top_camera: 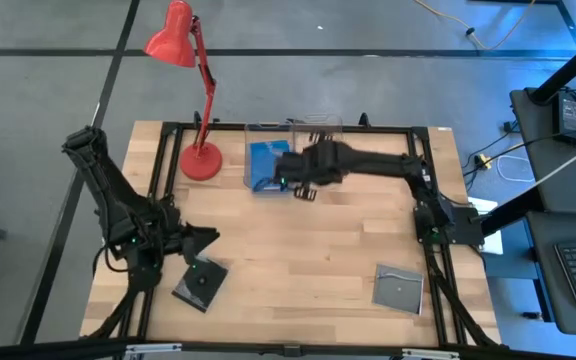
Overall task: Pick & place jewel cases by type
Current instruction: Put the middle black CD case into the right transparent bin
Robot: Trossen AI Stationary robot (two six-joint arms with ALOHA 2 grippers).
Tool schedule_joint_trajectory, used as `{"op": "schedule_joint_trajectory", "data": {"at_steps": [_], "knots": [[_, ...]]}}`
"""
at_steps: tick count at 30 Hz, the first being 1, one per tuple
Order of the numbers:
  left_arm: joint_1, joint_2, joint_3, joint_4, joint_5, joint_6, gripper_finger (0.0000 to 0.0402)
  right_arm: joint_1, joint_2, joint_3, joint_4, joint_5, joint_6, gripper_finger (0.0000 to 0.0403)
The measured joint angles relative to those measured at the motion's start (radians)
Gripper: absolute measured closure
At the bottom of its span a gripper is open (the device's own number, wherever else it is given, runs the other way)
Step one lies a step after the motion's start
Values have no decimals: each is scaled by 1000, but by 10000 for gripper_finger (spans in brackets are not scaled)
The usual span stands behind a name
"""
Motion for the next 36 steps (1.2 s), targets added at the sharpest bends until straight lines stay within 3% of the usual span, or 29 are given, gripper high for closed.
{"op": "schedule_joint_trajectory", "data": {"at_steps": [7, 14, 20, 27, 36], "knots": [[59, 0, 0, 0, 1, 31, 245, -144, 6, -18, 3, -75, -12, 382], [112, 0, -1, -1, 2, 104, 245, -220, 4, -192, 4, -21, -74, 382], [171, 0, -1, -4, 2, 194, 245, -250, 4, -361, 125, 54, -122, 382], [233, 1, -1, -4, 37, 238, 245, -260, 4, -522, 338, 55, -250, 382], [275, 1, -1, -4, 110, 242, 245, -260, 5, -579, 385, 51, -254, 364]]}}
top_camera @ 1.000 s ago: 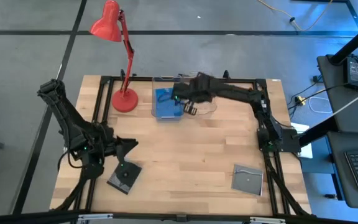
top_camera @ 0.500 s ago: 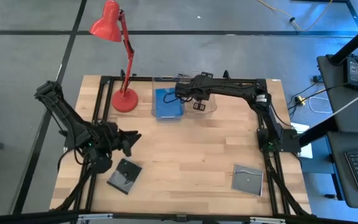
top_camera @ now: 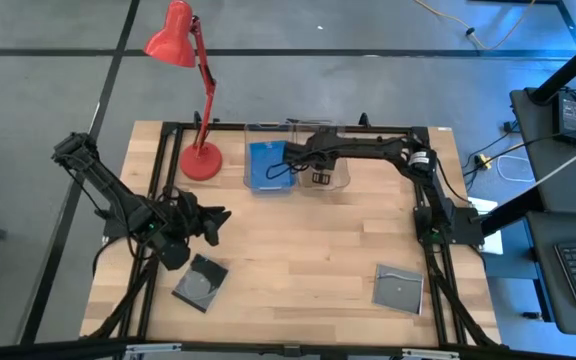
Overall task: Pick & place jewel cases by type
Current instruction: Put the middle black CD case into the right transparent bin
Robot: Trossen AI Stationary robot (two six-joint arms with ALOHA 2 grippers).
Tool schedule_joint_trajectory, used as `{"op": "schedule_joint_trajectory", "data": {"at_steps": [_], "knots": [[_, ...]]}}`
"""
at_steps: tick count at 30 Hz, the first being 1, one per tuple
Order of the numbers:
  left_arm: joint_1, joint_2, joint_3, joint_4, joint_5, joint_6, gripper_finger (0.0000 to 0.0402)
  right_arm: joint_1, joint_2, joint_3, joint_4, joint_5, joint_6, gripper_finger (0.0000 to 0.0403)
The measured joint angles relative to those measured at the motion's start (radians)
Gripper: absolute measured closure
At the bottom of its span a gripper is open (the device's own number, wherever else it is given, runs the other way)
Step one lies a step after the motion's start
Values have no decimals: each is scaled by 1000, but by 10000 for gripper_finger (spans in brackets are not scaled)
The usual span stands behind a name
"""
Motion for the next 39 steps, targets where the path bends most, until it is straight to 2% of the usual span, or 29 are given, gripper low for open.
{"op": "schedule_joint_trajectory", "data": {"at_steps": [5, 14, 21, 25, 30, 39], "knots": [[1, 0, 0, 0, 6, 0, 245, 0, 0, 0, -2, -2, 2, 347], [1, 0, 0, 0, 6, 0, 245, 0, 0, 0, -5, -47, -20, 285], [1, 0, 0, 0, 6, 8, 245, 0, 0, 0, -44, -55, -43, 277], [1, 0, 0, 0, 6, 34, 245, 0, 0, 0, -67, -125, -56, 277], [1, 0, 0, 0, 6, 34, 245, 0, 0, 0, -66, -261, -76, 276], [1, 0, 0, 0, 6, 30, 245, -14, 0, 0, -66, -352, -107, 276]]}}
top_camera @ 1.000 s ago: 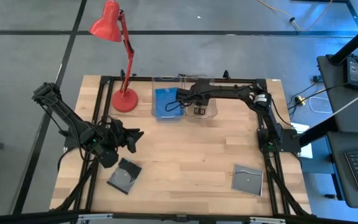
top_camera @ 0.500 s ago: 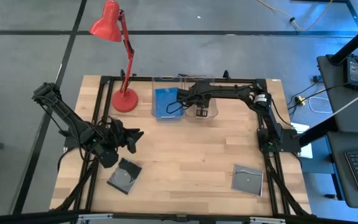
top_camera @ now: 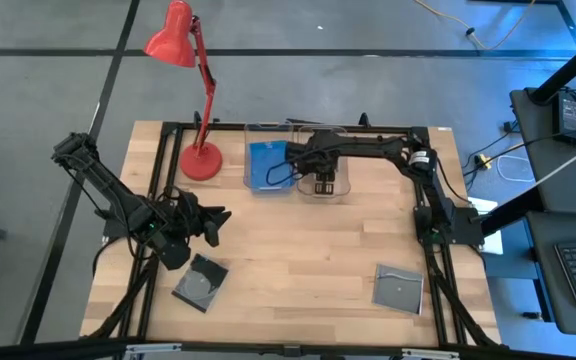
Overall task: Pick & place jewel cases by type
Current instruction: Put the middle black CD case into the right transparent bin, then put the left black CD case into the right transparent bin
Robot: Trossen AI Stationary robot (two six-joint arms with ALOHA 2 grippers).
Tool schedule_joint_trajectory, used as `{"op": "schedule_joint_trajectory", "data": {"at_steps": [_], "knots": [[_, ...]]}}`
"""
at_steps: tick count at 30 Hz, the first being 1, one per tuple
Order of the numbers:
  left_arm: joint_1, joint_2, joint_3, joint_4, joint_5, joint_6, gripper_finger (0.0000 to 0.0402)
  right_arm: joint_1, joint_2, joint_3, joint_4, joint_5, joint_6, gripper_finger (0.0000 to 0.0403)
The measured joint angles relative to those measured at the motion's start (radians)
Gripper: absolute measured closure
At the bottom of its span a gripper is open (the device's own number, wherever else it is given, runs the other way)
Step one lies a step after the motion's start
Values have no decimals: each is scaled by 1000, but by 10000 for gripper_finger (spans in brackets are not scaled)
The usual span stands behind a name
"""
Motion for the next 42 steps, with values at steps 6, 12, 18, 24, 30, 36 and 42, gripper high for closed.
{"op": "schedule_joint_trajectory", "data": {"at_steps": [6, 12, 18, 24, 30, 36, 42], "knots": [[0, 0, 0, 0, 0, -4, 245, -18, 0, 0, -11, -51, -27, 276], [0, 0, 0, 0, 0, -4, 245, -35, 0, 15, -31, -95, -41, 276], [0, 0, 0, 0, 7, -4, 245, -37, -5, 195, -93, 9, 21, 276], [-4, 0, 0, 1, 121, -3, 245, 1, -33, 446, -66, -76, 148, 276], [-4, 0, 0, 9, 293, -8, 245, 126, -37, 559, 20, -162, 207, 276], [-4, 0, 0, 1, 336, -7, 245, 295, -35, 528, 157, -159, 138, 276], [-4, 0, 0, 1, 325, -56, 244, 423, -34, 430, 314, -212, 137, 276]]}}
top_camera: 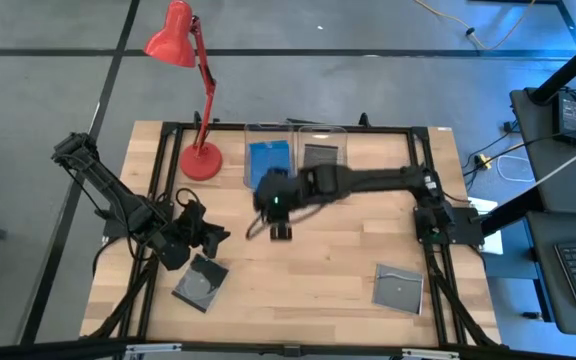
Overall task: Pick & place jewel cases by type
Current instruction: Put the left black CD case into the right transparent bin
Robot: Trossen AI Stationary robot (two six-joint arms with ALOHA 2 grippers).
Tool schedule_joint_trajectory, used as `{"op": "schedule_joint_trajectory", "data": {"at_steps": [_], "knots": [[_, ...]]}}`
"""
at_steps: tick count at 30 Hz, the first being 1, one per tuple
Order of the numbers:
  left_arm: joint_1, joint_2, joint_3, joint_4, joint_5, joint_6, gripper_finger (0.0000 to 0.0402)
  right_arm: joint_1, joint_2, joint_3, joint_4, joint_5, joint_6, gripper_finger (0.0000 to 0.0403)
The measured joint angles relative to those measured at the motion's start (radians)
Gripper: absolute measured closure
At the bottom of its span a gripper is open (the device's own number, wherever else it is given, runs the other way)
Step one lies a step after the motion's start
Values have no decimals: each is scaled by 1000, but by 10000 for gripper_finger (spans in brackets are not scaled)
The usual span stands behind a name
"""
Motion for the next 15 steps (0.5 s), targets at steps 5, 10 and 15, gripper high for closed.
{"op": "schedule_joint_trajectory", "data": {"at_steps": [5, 10, 15], "knots": [[0, 0, 0, 0, 4, 3, 236, 72, 0, -140, 186, -49, 53, 276], [8, 10, 0, 0, 3, -1, 199, 120, 0, -293, 360, -66, 134, 276], [23, 61, 0, -3, 8, 24, 150, 152, 1, -399, 458, -67, 234, 276]]}}
